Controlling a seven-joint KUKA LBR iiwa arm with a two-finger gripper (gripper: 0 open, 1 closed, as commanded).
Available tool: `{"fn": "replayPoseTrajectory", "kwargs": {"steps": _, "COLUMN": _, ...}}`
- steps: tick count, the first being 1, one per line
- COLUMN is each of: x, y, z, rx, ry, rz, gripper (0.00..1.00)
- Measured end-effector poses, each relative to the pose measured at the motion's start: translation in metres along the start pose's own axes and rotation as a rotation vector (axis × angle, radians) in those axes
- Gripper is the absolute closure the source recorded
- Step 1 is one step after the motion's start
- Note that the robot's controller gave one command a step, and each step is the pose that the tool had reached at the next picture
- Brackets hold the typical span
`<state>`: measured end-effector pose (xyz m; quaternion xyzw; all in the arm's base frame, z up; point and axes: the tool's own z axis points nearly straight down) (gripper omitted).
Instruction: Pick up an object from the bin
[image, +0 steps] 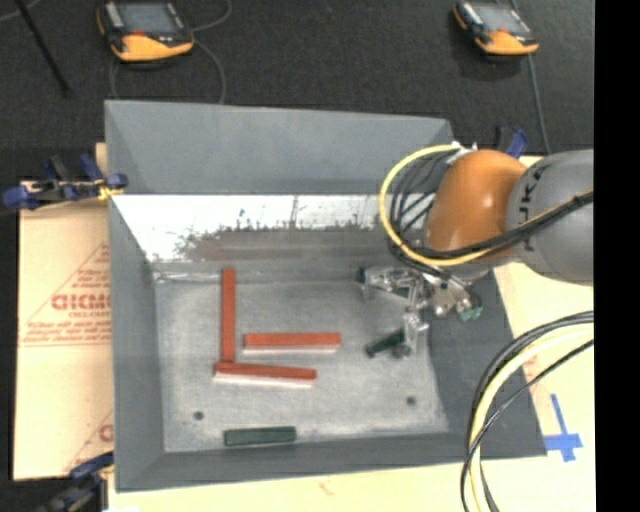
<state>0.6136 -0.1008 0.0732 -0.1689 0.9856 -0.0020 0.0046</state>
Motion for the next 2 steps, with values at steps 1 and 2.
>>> {"fn": "replayPoseTrajectory", "kwargs": {"steps": 1, "x": 0.000, "y": 0.000, "z": 0.000, "rx": 0.000, "ry": 0.000, "rz": 0.000, "gripper": 1.00}}
{"fn": "replayPoseTrajectory", "kwargs": {"steps": 2, "x": -0.024, "y": 0.009, "z": -0.134, "rx": 0.002, "ry": -0.004, "rz": -0.030, "gripper": 1.00}}
